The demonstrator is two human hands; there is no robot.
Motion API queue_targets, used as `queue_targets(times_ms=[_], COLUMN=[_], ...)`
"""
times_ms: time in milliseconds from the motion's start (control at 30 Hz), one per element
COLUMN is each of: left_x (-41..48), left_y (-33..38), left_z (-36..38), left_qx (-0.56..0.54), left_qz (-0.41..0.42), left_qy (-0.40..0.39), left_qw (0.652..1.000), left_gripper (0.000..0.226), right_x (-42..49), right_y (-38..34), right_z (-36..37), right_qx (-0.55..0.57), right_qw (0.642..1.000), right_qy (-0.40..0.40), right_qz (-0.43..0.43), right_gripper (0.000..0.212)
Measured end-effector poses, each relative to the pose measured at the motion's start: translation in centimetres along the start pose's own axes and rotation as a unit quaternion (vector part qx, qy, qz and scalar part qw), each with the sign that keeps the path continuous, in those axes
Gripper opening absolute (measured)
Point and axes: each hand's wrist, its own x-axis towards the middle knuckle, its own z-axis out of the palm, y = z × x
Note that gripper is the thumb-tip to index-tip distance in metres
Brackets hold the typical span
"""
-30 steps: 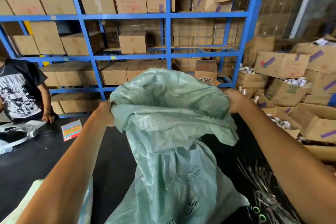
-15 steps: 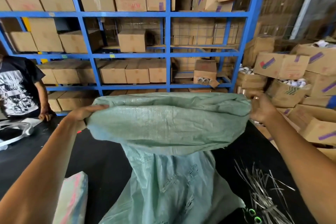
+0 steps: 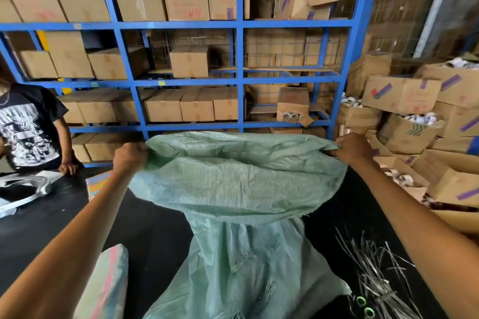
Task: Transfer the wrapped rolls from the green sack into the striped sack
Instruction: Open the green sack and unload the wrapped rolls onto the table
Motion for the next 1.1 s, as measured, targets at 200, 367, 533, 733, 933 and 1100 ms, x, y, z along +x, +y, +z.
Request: queue_targets(times_ms=[200,367,533,733,933,1100], left_x=[-1.2,-3.5,-6.2,-2.9,-4.0,-4.3], left_y=[1.0,5.3,8.0,0.6,-3.2,-1.2], left_z=[1.1,1.3,-0.5,-0.7,-0.7,-0.2], left_qx=[-0.062,-0.459,-0.527,-0.574,-0.565,-0.374], left_qz=[-0.065,-0.213,-0.202,-0.350,-0.239,-0.091], left_qy=[-0.007,-0.206,-0.283,-0.244,-0.253,-0.242], left_qw=[0.996,0.838,0.775,0.699,0.748,0.891], left_gripper=[0.029,0.022,0.041,0.039,0.025,0.065], right_x=[-3.0,-3.0,-3.8,-3.0,-3.3,-3.8], right_y=[-4.5,-7.9,-8.8,-0.3,3.9,1.8], right_z=[0.9,3.0,1.1,-1.3,-1.0,-1.0], right_qx=[0.014,0.372,0.416,0.518,0.528,0.458], right_qw=[0.993,0.894,0.867,0.788,0.784,0.819], right_qy=[0.030,-0.126,-0.194,-0.226,-0.224,-0.319], right_qz=[0.113,0.214,0.195,0.244,0.238,0.134], right_gripper=[0.029,0.017,0.033,0.051,0.034,0.041])
